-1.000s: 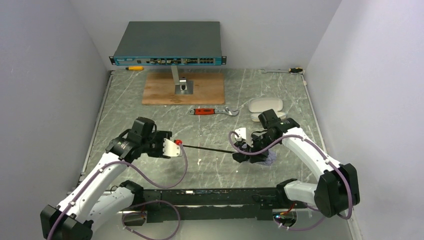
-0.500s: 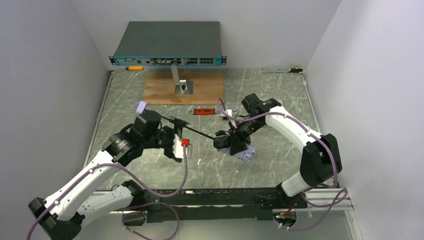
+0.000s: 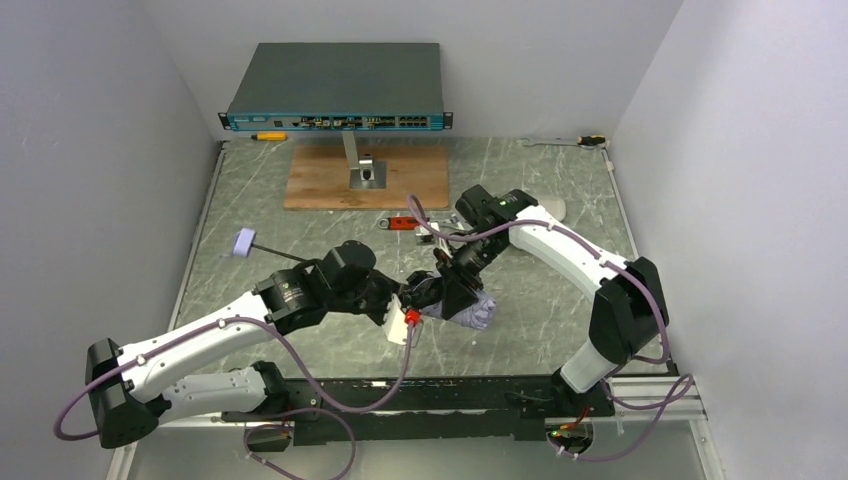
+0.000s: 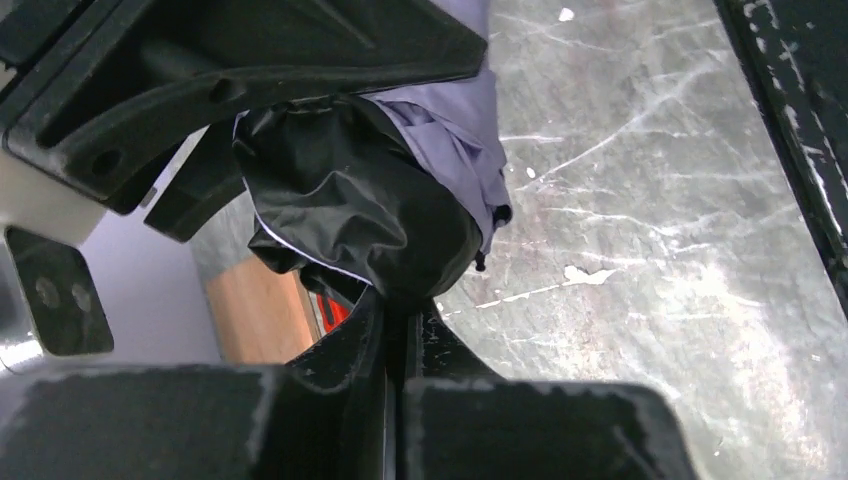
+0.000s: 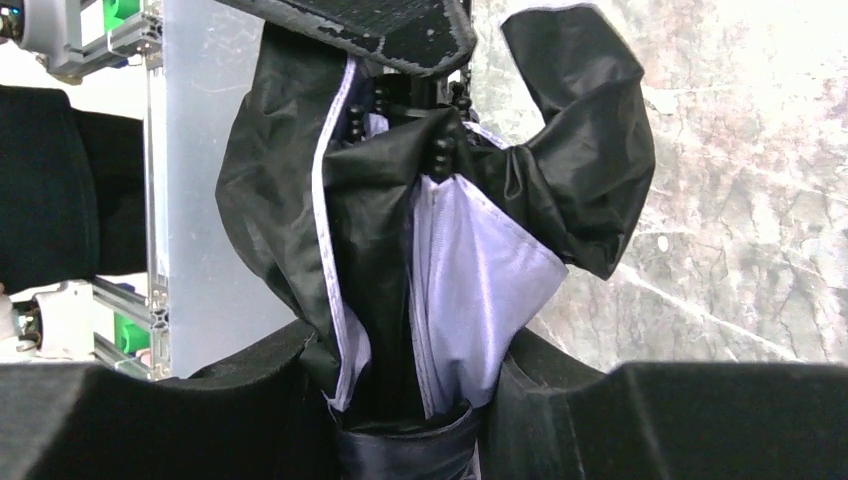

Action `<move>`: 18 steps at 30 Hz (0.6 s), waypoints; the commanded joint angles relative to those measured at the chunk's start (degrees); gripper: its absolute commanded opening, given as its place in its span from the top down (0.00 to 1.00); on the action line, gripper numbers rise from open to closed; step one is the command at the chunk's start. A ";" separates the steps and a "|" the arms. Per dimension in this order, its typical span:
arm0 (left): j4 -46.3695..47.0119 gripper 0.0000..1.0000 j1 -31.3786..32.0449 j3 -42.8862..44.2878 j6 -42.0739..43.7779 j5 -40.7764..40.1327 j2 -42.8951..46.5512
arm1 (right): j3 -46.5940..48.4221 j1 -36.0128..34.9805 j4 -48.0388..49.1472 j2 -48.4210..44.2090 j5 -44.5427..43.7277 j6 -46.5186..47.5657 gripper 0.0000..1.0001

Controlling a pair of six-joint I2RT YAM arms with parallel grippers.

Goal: Open the umbrella

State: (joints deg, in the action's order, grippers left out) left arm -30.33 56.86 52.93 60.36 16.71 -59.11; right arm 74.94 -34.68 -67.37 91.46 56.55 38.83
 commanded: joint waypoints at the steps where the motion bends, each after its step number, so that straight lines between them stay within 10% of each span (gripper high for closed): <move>1: -0.08 1.00 0.62 -0.87 -2.59 -6.37 -0.35 | 3.17 0.23 -2.83 -4.17 4.40 1.95 0.73; 6: 1.15 1.00 -0.28 -1.58 -7.49 -10.46 2.80 | -3.12 8.59 -1.02 -9.91 2.18 -1.33 0.01; 11: -1.04 1.00 -3.48 -0.84 -11.37 -5.03 4.44 | -4.05 16.35 -1.66 -14.45 -1.96 0.81 0.00; 18: -4.19 1.00 -11.97 4.11 -22.27 12.72 1.89 | -15.42 15.29 22.72 -32.43 -5.11 -7.93 0.00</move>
State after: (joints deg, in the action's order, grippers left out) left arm -35.79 49.23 50.83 46.96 15.16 -56.53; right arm 64.20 -18.28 -59.42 68.42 52.45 35.14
